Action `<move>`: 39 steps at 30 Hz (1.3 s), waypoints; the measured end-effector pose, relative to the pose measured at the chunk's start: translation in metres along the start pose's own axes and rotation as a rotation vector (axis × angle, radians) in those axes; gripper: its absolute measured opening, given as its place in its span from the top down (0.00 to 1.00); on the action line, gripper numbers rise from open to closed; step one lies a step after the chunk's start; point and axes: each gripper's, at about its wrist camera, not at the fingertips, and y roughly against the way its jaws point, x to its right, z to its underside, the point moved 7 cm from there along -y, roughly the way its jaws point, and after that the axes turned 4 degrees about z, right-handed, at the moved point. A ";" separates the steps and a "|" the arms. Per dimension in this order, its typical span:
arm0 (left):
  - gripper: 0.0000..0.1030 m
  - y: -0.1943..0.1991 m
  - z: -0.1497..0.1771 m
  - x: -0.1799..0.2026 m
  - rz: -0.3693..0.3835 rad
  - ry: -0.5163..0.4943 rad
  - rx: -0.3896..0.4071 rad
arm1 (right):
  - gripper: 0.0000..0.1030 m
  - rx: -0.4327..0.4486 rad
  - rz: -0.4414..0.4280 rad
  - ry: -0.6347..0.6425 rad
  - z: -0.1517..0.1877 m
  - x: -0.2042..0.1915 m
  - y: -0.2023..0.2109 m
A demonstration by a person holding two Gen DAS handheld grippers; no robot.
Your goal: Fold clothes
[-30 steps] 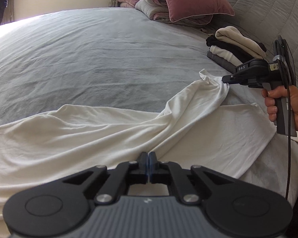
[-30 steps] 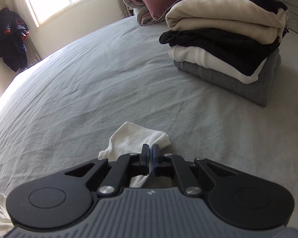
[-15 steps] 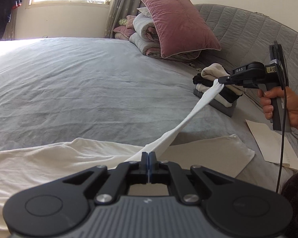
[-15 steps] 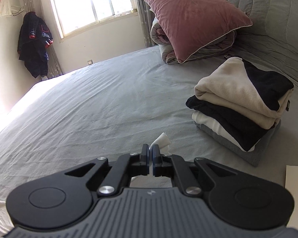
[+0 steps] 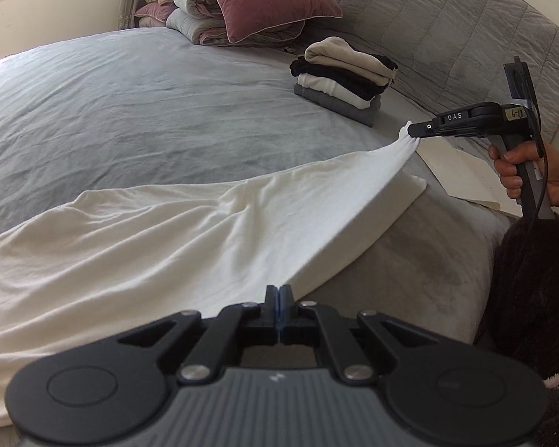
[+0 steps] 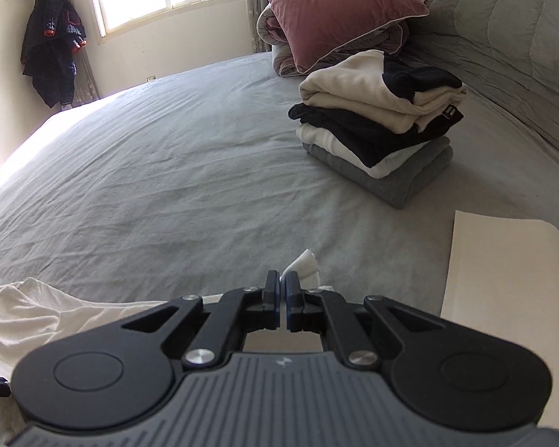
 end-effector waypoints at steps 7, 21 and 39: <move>1.00 -0.015 0.012 -0.001 -0.002 -0.026 -0.100 | 0.96 -0.166 0.038 -0.021 0.060 0.016 -0.015; 0.67 0.019 -0.007 -0.033 -0.049 0.040 -0.026 | 0.64 -0.112 -0.011 0.001 0.033 0.026 -0.008; 0.61 0.018 -0.050 -0.142 -0.373 0.467 0.056 | 0.64 -0.101 -0.183 0.103 0.008 -0.012 -0.026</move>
